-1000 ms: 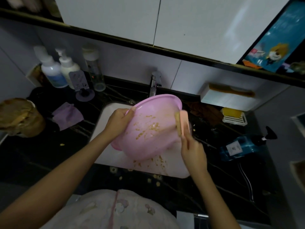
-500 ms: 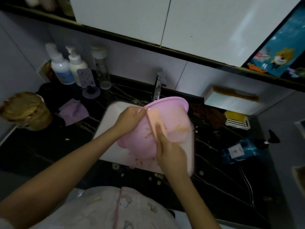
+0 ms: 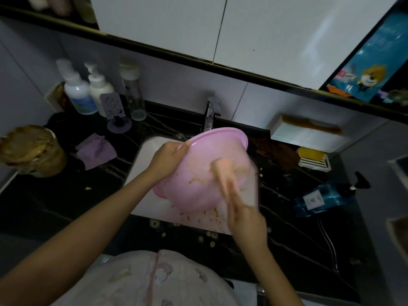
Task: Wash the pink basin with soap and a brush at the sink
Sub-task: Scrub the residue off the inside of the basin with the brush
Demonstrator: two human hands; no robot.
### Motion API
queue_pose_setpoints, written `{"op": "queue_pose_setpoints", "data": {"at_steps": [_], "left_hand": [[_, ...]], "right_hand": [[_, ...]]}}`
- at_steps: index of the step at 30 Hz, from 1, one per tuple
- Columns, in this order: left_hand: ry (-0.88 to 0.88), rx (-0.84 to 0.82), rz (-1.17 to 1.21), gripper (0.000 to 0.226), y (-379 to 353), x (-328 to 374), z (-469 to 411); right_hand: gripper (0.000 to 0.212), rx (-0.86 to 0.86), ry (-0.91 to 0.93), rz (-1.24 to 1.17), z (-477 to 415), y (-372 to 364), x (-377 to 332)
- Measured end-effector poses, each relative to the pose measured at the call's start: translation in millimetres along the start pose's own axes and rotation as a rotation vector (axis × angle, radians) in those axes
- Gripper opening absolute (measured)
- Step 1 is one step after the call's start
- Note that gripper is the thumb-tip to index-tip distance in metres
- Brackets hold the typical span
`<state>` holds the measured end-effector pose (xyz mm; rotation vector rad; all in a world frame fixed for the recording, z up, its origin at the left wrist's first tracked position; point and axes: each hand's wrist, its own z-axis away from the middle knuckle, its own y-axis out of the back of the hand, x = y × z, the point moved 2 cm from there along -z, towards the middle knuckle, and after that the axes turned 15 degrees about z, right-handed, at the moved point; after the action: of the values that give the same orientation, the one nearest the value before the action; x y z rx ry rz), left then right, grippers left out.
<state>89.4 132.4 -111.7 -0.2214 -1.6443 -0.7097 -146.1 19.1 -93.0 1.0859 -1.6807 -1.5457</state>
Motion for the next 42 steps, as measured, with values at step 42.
{"op": "queue_pose_setpoints", "data": {"at_steps": [42], "left_hand": [[-0.039,0.003,-0.042,0.039,17,-28,40]], "right_hand": [[0.053,-0.055,-0.234,-0.077,-31,13,-11]]}}
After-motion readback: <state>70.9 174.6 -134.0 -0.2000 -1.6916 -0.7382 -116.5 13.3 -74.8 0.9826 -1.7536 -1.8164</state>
